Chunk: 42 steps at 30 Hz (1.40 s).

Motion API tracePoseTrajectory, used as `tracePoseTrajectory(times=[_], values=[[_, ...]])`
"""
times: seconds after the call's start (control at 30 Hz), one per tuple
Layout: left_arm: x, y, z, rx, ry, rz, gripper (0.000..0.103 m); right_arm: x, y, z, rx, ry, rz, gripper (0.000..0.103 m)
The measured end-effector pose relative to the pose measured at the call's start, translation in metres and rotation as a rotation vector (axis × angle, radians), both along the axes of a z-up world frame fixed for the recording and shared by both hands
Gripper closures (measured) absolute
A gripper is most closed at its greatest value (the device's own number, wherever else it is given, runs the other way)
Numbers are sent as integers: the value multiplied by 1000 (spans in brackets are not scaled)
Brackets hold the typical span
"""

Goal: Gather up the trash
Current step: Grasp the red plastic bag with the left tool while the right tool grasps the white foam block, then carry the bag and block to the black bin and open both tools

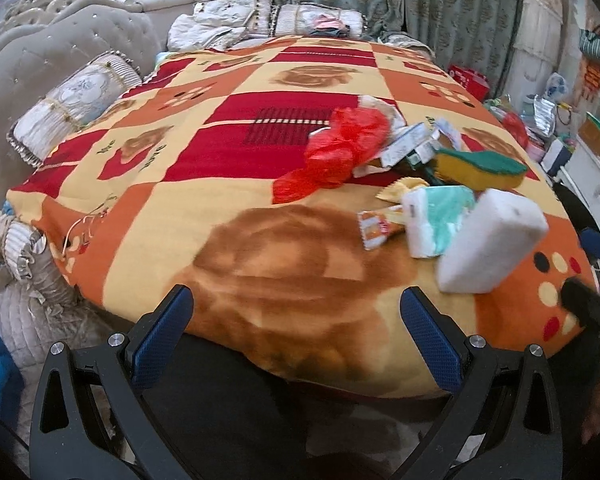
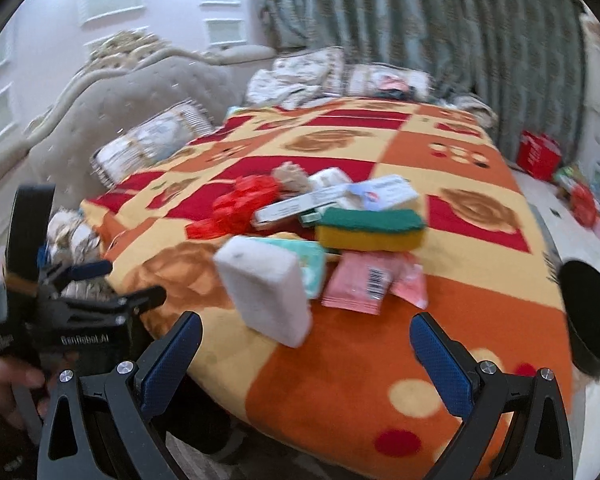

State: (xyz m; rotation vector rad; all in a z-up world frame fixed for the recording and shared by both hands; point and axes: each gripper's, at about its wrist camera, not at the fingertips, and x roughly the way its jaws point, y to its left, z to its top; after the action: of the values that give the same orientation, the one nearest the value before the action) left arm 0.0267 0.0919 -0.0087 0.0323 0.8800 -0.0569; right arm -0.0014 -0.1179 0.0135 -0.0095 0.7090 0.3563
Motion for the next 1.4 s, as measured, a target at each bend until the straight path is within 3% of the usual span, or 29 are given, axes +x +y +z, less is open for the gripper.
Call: tracePoseTrajectory(times=[0.33, 0.43, 0.47, 0.53, 0.57, 0.6, 0.73, 0.93, 1.17, 1.23, 1.3, 1.4], values=[[10, 7, -6, 0, 9, 5, 0, 50, 37, -40, -55, 28, 146, 0], [18, 11, -8, 8, 8, 14, 0, 56, 42, -44, -54, 15, 133, 0], [19, 12, -8, 13, 7, 16, 0, 57, 43, -45, -48, 13, 130, 4], [25, 14, -8, 18, 1, 18, 0, 59, 46, -48, -56, 10, 125, 26], [27, 14, -8, 22, -1, 18, 0, 60, 46, -50, -58, 18, 123, 43], [28, 14, -7, 25, -6, 13, 0, 62, 44, -52, -45, 35, 123, 50], [44, 11, -2, 29, -56, -28, 0, 53, 36, -45, -22, 5, 115, 52], [86, 5, 13, -43, -109, -116, 0, 43, 10, -27, 13, 9, 62, 53], [142, -20, -1, 7, -71, -209, 2, 40, -43, -8, 9, -2, -24, 52], [147, -19, -8, -26, -34, -226, 25, 37, -57, -5, 7, -11, -48, 52], [150, -15, -13, -69, 10, -229, 72, 35, -73, -3, 12, -18, -76, 52], [144, -12, -12, -94, 15, -222, 74, 34, -91, -3, 42, -19, -117, 51]])
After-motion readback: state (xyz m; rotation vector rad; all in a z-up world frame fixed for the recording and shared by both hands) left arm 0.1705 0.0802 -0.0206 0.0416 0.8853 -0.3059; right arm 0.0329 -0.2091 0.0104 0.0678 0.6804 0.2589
